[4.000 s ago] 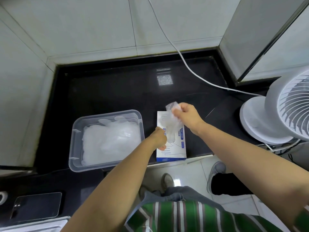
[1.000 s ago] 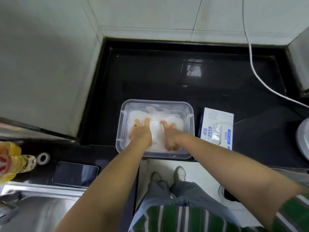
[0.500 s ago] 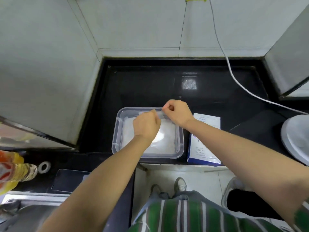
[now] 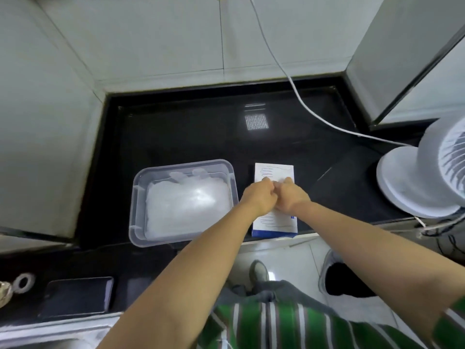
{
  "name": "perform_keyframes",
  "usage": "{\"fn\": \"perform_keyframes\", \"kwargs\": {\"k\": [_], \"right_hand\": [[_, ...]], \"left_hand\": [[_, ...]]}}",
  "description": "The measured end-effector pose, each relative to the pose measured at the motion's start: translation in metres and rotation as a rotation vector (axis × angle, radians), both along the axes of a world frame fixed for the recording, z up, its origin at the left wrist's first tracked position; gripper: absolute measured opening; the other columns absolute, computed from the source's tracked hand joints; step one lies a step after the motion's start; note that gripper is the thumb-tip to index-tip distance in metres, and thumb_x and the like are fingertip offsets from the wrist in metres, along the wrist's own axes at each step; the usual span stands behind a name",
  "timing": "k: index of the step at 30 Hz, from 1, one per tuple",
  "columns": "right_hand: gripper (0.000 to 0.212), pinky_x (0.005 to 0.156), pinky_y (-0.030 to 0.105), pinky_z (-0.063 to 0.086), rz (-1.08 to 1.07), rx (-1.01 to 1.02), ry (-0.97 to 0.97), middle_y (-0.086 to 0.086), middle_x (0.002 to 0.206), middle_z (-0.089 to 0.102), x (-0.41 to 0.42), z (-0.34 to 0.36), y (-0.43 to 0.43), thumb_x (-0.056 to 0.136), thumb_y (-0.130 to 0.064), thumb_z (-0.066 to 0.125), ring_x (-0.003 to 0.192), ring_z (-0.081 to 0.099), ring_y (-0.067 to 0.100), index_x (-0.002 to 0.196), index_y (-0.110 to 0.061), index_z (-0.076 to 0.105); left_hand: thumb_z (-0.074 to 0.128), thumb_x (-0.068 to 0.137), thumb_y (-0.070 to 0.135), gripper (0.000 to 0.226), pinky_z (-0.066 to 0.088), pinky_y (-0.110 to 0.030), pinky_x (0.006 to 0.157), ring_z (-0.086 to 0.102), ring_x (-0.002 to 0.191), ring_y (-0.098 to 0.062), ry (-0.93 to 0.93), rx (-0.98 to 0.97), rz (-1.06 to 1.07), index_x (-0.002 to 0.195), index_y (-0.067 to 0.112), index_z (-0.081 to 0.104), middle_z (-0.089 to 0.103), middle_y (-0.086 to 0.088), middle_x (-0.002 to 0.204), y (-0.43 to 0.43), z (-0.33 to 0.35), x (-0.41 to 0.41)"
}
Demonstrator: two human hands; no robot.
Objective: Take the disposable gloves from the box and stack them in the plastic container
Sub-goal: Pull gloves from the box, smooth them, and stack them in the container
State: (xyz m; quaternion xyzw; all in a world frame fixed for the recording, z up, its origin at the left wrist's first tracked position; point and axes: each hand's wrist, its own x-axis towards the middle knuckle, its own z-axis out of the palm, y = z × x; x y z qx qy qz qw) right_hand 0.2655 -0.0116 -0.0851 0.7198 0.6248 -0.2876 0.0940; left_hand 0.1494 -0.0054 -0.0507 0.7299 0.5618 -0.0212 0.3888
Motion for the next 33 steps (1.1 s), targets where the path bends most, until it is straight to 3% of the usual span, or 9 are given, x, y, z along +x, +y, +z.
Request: {"fn": "perform_keyframes", "kwargs": {"k": [3, 7, 9, 11, 16, 22, 25, 29, 33], "right_hand": [[0.031, 0.070, 0.034, 0.046, 0.031, 0.040, -0.077, 0.011, 0.122, 0.042, -0.001, -0.008, 0.000, 0.095, -0.019, 0.049, 0.084, 0.059, 0.028, 0.126, -0.019, 0.054], [0.019, 0.070, 0.033, 0.049, -0.013, 0.093, -0.034, 0.007, 0.107, 0.046, 0.004, -0.009, -0.004, 0.088, -0.018, 0.057, 0.085, 0.061, 0.028, 0.106, -0.017, 0.065], [0.010, 0.071, 0.031, 0.054, -0.071, 0.131, 0.097, 0.002, 0.101, 0.055, 0.008, -0.011, -0.005, 0.087, -0.015, 0.061, 0.084, 0.065, 0.026, 0.088, -0.019, 0.070], [0.018, 0.069, 0.025, 0.050, -0.187, 0.187, 0.294, -0.002, 0.090, 0.059, 0.013, -0.012, -0.003, 0.088, -0.013, 0.066, 0.080, 0.062, 0.019, 0.072, -0.019, 0.066], [0.005, 0.075, 0.019, 0.045, -0.395, 0.357, 0.743, 0.002, 0.094, 0.059, 0.022, 0.007, 0.010, 0.095, -0.012, 0.058, 0.085, 0.054, 0.012, 0.090, -0.012, 0.059], [0.007, 0.066, 0.029, 0.050, -0.653, 0.495, 1.013, 0.001, 0.078, 0.053, 0.024, 0.041, 0.033, 0.095, -0.019, 0.048, 0.069, 0.054, 0.012, 0.089, -0.016, 0.047], [0.007, 0.074, 0.032, 0.050, -0.632, 0.458, 0.968, 0.002, 0.092, 0.054, 0.027, 0.036, 0.029, 0.096, -0.020, 0.051, 0.083, 0.055, 0.014, 0.092, -0.018, 0.047], [0.011, 0.075, 0.031, 0.051, -0.614, 0.435, 0.918, 0.003, 0.094, 0.055, 0.027, 0.027, 0.019, 0.095, -0.018, 0.057, 0.086, 0.056, 0.015, 0.095, -0.014, 0.046], [0.018, 0.075, 0.031, 0.052, -0.533, 0.442, 0.925, 0.005, 0.090, 0.056, 0.018, 0.030, 0.015, 0.090, -0.016, 0.066, 0.082, 0.057, 0.016, 0.090, -0.013, 0.048]], "left_hand": [[0.041, 0.100, 0.016, 0.034, 0.040, -0.034, 0.080, 0.057, 0.106, -0.033, 0.036, -0.058, 0.011, 0.132, 0.006, 0.046, 0.059, -0.015, 0.124, -0.006, -0.012, 0.004], [0.041, 0.099, 0.015, 0.032, 0.039, -0.033, 0.067, 0.053, 0.085, -0.025, 0.037, -0.159, 0.094, 0.129, 0.003, 0.041, 0.056, -0.012, 0.102, -0.005, -0.026, 0.004], [0.042, 0.099, 0.011, 0.035, 0.039, -0.029, 0.063, 0.052, 0.084, -0.023, 0.046, -0.182, 0.104, 0.133, 0.004, 0.038, 0.052, -0.010, 0.100, -0.002, -0.029, 0.005], [0.042, 0.100, 0.010, 0.039, 0.039, -0.029, 0.062, 0.052, 0.085, -0.021, 0.069, -0.194, 0.092, 0.137, 0.003, 0.033, 0.052, -0.010, 0.102, 0.000, -0.029, 0.007], [0.040, 0.101, 0.012, 0.044, 0.042, -0.026, 0.060, 0.055, 0.084, -0.019, 0.075, -0.250, 0.079, 0.143, 0.003, 0.028, 0.054, -0.011, 0.106, 0.005, -0.032, 0.011], [0.043, 0.100, 0.017, 0.025, 0.051, -0.034, 0.074, 0.057, 0.078, -0.022, -0.036, -0.326, 0.264, 0.119, 0.004, 0.053, 0.056, -0.011, 0.092, 0.009, -0.036, 0.009], [0.051, 0.099, 0.013, 0.010, 0.052, -0.029, 0.074, 0.058, 0.075, -0.018, -0.354, -0.257, 0.563, 0.097, 0.008, 0.059, 0.059, -0.008, 0.085, 0.014, -0.026, 0.005], [0.043, 0.098, 0.037, 0.034, 0.055, -0.041, 0.086, 0.069, 0.088, -0.028, -0.848, -0.345, 0.978, 0.096, 0.012, 0.066, 0.071, -0.010, 0.087, 0.028, 0.004, -0.001], [0.035, 0.072, 0.088, 0.099, 0.048, -0.043, 0.099, 0.066, 0.105, -0.028, -0.938, -0.468, 1.041, 0.118, 0.006, 0.066, 0.072, -0.015, 0.108, 0.039, 0.017, -0.015]]}}
